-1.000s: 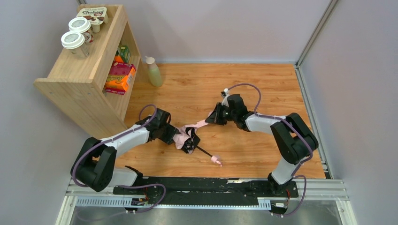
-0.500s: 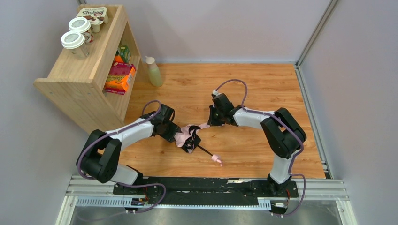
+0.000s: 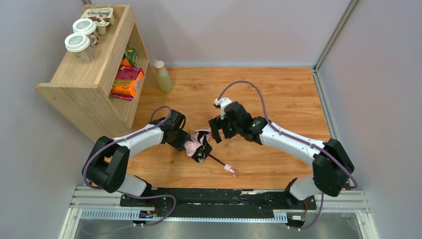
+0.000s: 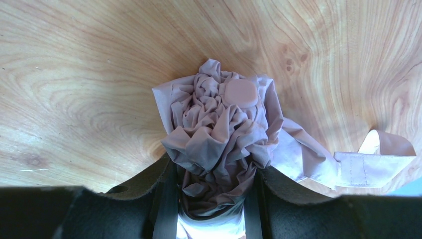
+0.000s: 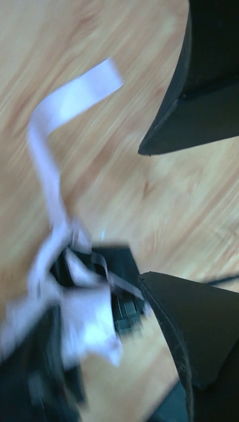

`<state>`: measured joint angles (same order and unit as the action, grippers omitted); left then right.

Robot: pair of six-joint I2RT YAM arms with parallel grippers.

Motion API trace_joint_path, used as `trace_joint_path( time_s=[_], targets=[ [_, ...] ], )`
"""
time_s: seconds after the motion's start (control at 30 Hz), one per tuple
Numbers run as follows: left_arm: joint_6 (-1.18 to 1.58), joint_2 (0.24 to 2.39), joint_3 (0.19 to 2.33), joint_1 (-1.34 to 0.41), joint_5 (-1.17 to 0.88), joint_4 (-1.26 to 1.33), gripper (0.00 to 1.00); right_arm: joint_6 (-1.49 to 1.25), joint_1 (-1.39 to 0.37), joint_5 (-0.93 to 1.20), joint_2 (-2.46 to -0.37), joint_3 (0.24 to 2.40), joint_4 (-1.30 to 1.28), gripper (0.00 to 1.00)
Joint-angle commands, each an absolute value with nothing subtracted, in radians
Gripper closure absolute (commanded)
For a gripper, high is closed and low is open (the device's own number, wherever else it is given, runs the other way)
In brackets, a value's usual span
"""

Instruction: Put away the umbrella

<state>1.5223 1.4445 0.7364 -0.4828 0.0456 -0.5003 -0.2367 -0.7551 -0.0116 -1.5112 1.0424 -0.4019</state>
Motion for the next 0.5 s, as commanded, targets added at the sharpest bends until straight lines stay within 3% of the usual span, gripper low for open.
trace_joint_path(
  time_s=[0.0, 0.1, 0.47],
  targets=[
    [1.488, 1.503, 0.718, -0.476, 0.140, -0.706, 1.00, 0.039, -0.946, 0.040, -1.433, 0.990, -0.174, 0.05],
    [1.476, 1.531, 0.733, -0.474, 0.129, -0.706, 1.00, 0.101, -1.011, 0.098, -1.505, 0.994, -0.020, 0.03],
    [1.399, 1.592, 0.792, -0.472, 0.080, -0.732, 1.00, 0.255, -1.121, -0.049, -1.752, 0.969, 0.227, 0.05]
  ],
)
